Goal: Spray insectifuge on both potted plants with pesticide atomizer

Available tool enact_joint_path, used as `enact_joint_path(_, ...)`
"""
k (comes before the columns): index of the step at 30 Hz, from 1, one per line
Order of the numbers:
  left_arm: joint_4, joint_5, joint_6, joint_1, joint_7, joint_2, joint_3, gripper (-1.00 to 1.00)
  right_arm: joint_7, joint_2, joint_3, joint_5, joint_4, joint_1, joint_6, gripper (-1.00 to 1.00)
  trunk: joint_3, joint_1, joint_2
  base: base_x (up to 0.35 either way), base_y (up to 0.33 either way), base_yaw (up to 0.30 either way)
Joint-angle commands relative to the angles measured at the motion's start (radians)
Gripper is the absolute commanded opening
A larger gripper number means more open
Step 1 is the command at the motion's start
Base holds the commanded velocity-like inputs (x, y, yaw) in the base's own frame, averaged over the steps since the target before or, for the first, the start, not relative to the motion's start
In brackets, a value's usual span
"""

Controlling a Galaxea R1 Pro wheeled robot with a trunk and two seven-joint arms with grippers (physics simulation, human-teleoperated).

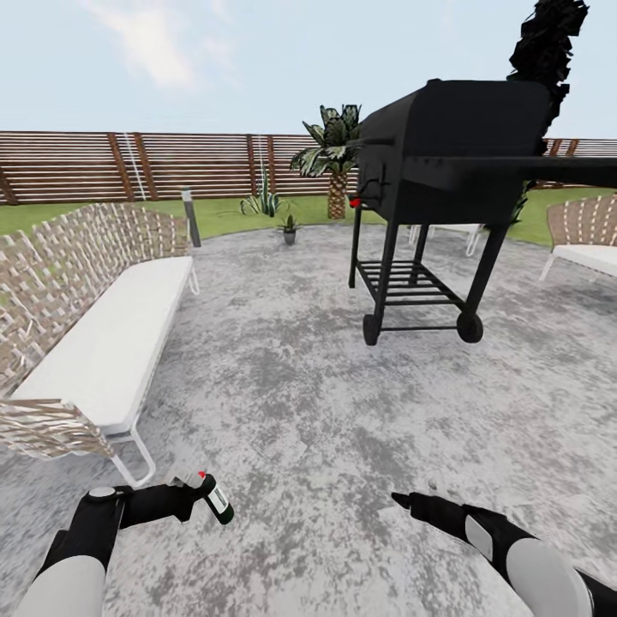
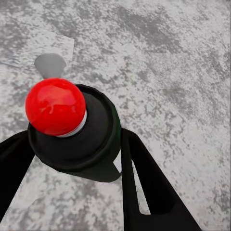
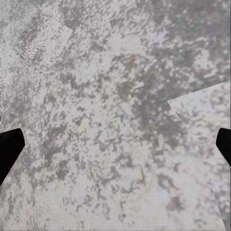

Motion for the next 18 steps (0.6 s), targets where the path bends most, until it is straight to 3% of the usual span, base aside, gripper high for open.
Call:
enact_joint_path(1,-0.001,-0.004,0.009,-0.001,-0.005,-0.001,0.004,-1.00,0.006,-0.001,-0.010,0.007,-0.012,-0.001,0.007,1.00,-0.001,0.000,0.000,0.335,0.000,0.000)
enact_joint_path(5,-0.001,-0.004,0.009,-0.001,-0.005,0.000,0.005,-1.00,0.007,-0.001,-0.008,0.007,-0.120,-0.001,0.007,1.00,-0.001,0.000,0.000,0.335,0.000,0.000)
enact_joint_path(11,-0.002,-0.004,0.009,-0.001,-0.005,0.001,0.004,-1.00,0.006,-0.004,-0.003,0.009,-0.144,-0.001,0.004,1.00,-0.001,0.000,0.000,0.335,0.000,0.000)
enact_joint_path(13,-0.003,-0.004,0.009,-0.001,-0.005,0.001,0.004,-1.00,0.005,-0.003,0.026,0.009,-0.145,-0.001,0.005,1.00,-0.001,0.000,0.000,0.335,0.000,0.000)
enact_joint_path(17,-0.002,-0.004,0.009,-0.001,-0.005,0.001,0.004,-1.00,0.002,0.002,0.152,0.008,-0.145,-0.001,0.006,1.00,-0.001,0.000,0.000,0.335,0.000,0.000)
enact_joint_path(18,-0.003,-0.004,0.009,-0.001,-0.005,0.001,0.004,-1.00,0.002,0.005,0.164,0.008,-0.146,-0.001,0.006,1.00,-0.001,0.000,0.000,0.335,0.000,0.000)
